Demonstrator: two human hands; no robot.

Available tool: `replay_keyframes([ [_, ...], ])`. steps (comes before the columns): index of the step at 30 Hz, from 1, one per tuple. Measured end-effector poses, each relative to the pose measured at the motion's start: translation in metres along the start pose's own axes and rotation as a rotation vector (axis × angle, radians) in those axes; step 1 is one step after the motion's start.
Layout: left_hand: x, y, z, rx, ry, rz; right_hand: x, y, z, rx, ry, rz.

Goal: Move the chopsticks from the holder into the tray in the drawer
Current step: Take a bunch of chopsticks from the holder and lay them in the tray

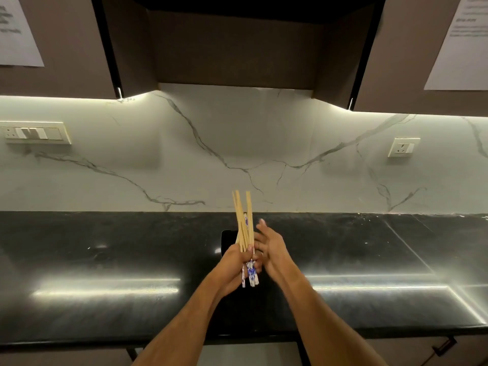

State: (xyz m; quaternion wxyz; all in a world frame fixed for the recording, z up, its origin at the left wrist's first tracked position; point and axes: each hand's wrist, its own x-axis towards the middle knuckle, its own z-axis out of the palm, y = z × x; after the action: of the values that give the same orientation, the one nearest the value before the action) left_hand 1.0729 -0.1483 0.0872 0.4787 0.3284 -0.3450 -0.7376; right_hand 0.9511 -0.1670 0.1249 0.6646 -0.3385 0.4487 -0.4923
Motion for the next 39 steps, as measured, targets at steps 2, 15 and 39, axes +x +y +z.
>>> replay_keyframes([
  [2,-0.005,-0.006,0.003,-0.018,-0.114,-0.042,-0.005,-0.018,0.003,-0.157,-0.142,-0.017],
  [15,-0.017,-0.019,0.011,0.306,-0.089,-0.115,-0.002,-0.003,-0.019,-0.151,-0.049,0.033],
  [39,-0.062,-0.037,0.01,0.555,0.008,-0.042,-0.028,0.015,-0.015,-0.391,-0.033,-0.024],
])
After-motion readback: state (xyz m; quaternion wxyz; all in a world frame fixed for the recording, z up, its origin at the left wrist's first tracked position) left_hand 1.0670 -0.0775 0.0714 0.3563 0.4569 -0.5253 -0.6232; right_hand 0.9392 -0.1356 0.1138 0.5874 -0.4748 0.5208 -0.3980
